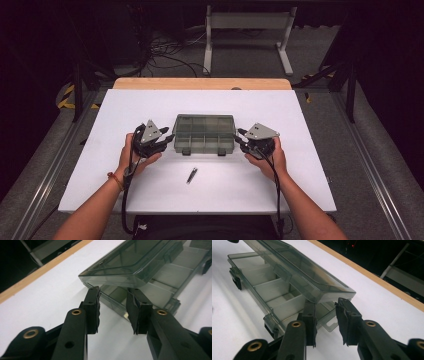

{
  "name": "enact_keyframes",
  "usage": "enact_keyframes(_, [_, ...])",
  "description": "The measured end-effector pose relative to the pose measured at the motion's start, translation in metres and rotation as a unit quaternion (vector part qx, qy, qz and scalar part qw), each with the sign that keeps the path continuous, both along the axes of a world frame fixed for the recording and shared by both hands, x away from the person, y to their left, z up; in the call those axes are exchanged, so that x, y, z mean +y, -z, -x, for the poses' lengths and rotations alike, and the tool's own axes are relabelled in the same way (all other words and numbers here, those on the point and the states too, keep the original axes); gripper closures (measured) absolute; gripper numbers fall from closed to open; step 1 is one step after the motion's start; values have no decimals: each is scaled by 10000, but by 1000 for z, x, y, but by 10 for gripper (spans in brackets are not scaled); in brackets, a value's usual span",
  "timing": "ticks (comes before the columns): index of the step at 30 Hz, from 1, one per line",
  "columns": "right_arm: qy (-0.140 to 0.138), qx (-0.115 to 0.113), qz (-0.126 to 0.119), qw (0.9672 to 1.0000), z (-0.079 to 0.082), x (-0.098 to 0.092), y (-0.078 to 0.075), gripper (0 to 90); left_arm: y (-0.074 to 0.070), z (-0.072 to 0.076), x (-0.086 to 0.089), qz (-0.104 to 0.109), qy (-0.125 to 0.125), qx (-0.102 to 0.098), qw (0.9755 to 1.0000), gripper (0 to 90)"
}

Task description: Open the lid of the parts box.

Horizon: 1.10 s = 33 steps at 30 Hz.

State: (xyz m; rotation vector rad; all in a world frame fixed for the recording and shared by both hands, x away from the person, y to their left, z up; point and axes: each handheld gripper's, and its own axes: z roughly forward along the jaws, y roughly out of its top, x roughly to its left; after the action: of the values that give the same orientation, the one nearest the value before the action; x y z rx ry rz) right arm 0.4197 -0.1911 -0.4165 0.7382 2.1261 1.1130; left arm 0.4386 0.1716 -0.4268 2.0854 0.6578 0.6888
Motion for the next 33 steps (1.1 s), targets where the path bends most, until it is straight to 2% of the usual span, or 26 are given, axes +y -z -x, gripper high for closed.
enact_keyframes(1, [-1,-25,3,10000,0,0,-1,684,-2,-1,-2,4,34,22,10000,622])
enact_keyframes(3, [26,-55,42,10000,0,1,-4,682,-4,-2,-3,-105,37,-80,9999,623])
enact_keyframes(12, [20,-195,124,9997,1,3,-11,670,-13,-4,-10,-125,57,-199,9997,619])
enact_keyframes(17, [-5,-275,151,9995,1,4,-16,678,-14,-4,-11,-157,92,-252,9995,653])
enact_keyframes(22, [-70,-314,200,9993,0,6,-17,727,-16,-5,-11,-203,102,-319,9992,698])
enact_keyframes(33, [-26,-316,73,9995,-7,4,-27,722,-26,-11,-10,-244,91,-363,9990,739])
